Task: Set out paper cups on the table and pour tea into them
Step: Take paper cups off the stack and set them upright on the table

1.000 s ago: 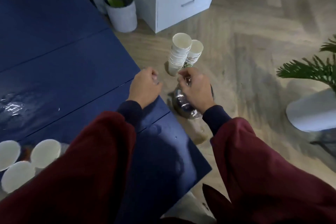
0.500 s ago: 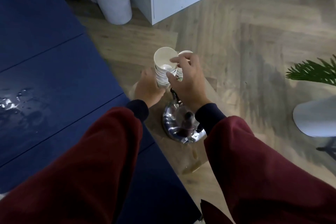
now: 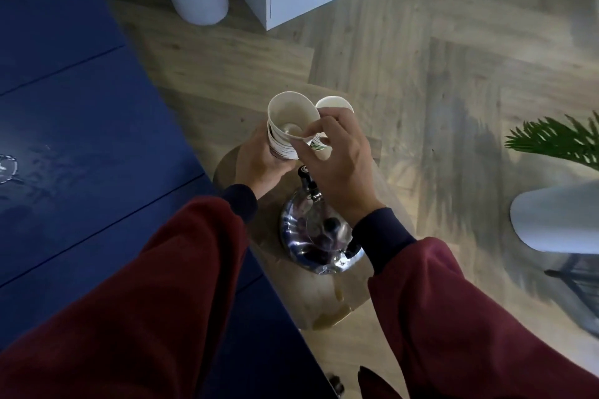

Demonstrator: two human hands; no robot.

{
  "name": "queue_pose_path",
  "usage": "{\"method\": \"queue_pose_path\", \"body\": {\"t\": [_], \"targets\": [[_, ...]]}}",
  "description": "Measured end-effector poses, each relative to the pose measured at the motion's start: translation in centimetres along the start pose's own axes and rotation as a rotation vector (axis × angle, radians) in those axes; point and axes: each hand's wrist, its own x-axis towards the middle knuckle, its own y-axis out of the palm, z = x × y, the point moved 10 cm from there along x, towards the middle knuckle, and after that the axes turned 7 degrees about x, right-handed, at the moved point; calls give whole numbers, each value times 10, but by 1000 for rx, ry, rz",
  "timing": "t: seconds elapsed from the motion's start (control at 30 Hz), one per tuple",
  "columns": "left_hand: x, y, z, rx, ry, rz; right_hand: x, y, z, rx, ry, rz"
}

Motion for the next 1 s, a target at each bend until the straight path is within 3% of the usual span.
{"method": "queue_pose_path", "body": {"t": [0.13,0.23,0.47,0.63,0.77,1.0], "targets": [[-16,-32,-18,-64,90,-84,5,-6,29,55,-32,-14],[-38,-52,-43,-163,165,-27,9,-15,55,144,12,-27],[-133,-119,-50,-245,58,67,-7,-38,132,284,31,-41],[-212,-163,-21,-313,17,63,-49,-1,163,448,143,113],[-265,-201,-5,-473,87,0,-98,55,196,453,170,285],[-351,-262,58,-519,157,-27,-180,113,278,413,85,381]]}}
